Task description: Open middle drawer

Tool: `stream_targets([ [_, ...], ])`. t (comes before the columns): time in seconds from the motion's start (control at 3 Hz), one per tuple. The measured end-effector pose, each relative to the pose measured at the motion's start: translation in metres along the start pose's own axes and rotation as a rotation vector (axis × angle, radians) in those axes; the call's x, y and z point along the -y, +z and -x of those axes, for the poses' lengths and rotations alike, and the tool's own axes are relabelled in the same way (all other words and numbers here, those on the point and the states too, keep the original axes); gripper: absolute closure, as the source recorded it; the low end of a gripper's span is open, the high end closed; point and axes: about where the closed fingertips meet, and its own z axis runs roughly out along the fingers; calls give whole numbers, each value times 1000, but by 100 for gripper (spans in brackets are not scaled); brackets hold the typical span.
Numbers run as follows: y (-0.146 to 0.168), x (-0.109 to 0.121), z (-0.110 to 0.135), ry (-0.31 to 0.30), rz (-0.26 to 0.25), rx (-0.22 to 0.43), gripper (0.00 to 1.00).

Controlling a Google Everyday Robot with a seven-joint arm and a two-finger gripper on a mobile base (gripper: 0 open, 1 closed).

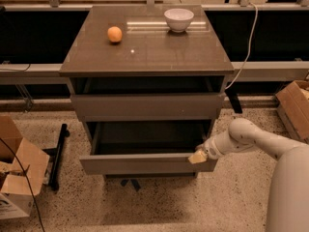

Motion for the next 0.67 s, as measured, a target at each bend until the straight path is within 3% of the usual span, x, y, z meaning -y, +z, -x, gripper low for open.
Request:
stream_targets([
  [0.33, 0, 0, 0, 0, 0, -1, 49],
  [0.67, 5, -6, -9, 1, 21, -57, 18],
])
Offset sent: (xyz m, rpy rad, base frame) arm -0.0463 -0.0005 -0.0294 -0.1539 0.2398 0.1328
